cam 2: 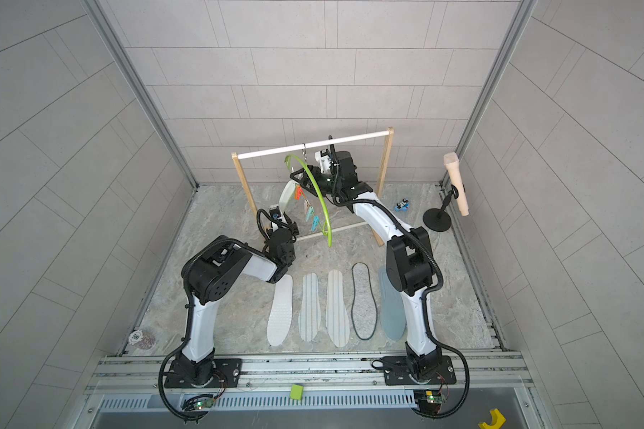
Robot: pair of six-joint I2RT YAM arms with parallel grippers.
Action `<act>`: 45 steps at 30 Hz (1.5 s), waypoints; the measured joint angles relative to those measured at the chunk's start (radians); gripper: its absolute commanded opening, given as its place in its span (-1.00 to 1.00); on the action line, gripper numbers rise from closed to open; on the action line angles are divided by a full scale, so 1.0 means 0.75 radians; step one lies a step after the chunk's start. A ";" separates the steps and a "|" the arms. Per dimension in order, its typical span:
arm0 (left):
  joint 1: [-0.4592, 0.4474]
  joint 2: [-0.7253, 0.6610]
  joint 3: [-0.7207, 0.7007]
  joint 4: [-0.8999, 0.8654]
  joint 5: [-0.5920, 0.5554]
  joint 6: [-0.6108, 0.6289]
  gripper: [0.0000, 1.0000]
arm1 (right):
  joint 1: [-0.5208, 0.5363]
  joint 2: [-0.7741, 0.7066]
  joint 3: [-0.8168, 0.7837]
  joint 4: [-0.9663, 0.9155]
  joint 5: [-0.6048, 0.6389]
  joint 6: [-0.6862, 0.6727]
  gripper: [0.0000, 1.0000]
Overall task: Take the shoe insoles off the hanger
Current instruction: Remove the insole from the hanger, then open the clamp at the hanger.
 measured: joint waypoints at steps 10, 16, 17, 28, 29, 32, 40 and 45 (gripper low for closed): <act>0.005 -0.017 -0.010 0.001 -0.016 0.027 -0.91 | 0.042 0.000 0.057 -0.157 0.167 -0.007 0.29; 0.005 -0.017 -0.013 0.001 -0.021 0.036 -0.99 | 0.067 0.000 0.034 -0.094 0.226 0.070 0.22; 0.005 -0.017 -0.016 0.002 -0.021 0.036 -0.99 | 0.068 0.000 0.025 -0.069 0.226 0.083 0.22; 0.005 -0.022 -0.060 0.003 -0.004 0.024 -1.00 | 0.070 0.008 0.010 0.065 0.193 0.130 0.14; 0.005 -0.022 -0.061 0.004 -0.004 0.021 -1.00 | 0.070 0.010 0.013 0.058 0.194 0.128 0.12; 0.007 -0.022 -0.061 0.004 -0.004 0.017 -1.00 | 0.070 0.031 0.040 0.028 0.196 0.121 0.05; 0.015 -0.022 -0.062 0.003 -0.007 0.009 -1.00 | 0.065 0.041 -0.012 0.028 0.205 0.125 -0.10; 0.017 -0.022 -0.065 0.001 -0.010 0.006 -1.00 | 0.042 0.017 -0.116 0.131 0.207 0.173 -0.16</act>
